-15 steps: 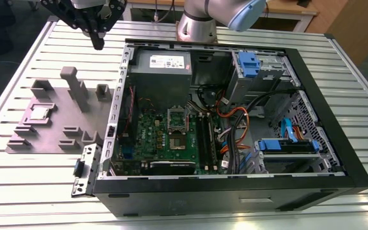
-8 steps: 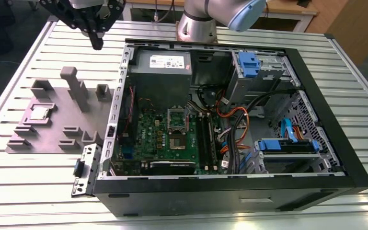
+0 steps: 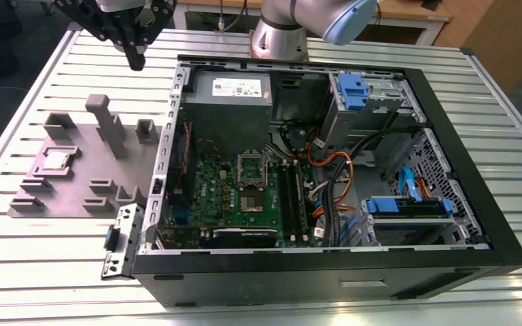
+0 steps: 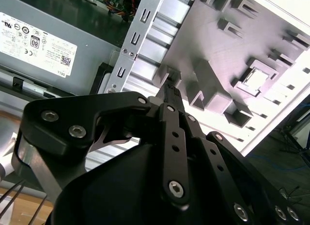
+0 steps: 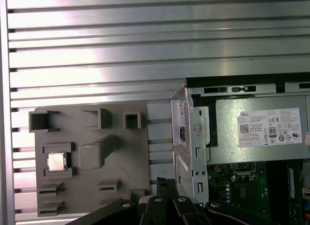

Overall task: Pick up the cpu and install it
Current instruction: 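Reach for the cpu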

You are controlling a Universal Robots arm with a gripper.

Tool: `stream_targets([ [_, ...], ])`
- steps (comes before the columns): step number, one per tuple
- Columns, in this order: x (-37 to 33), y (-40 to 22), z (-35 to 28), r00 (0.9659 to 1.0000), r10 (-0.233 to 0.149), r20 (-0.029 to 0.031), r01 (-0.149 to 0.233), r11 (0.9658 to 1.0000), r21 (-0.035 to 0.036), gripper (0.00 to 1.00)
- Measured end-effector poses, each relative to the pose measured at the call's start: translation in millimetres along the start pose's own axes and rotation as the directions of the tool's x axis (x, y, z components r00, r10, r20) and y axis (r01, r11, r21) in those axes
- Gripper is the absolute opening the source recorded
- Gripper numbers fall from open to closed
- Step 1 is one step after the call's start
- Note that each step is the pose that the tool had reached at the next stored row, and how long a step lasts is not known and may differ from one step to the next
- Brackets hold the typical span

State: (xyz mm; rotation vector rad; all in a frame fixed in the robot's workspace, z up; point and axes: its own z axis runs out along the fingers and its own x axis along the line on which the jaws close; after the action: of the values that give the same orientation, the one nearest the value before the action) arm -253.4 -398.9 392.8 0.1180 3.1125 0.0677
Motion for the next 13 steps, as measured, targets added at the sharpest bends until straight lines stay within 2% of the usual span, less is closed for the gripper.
stream_targets([
  [2,2.9,-0.2,-0.1,1.0000,0.000,-0.0001,0.000,1.0000,0.0000,0.11],
  [13,5.5,-0.4,-0.2,1.0000,0.000,0.0000,0.000,1.0000,0.0000,0.11],
])
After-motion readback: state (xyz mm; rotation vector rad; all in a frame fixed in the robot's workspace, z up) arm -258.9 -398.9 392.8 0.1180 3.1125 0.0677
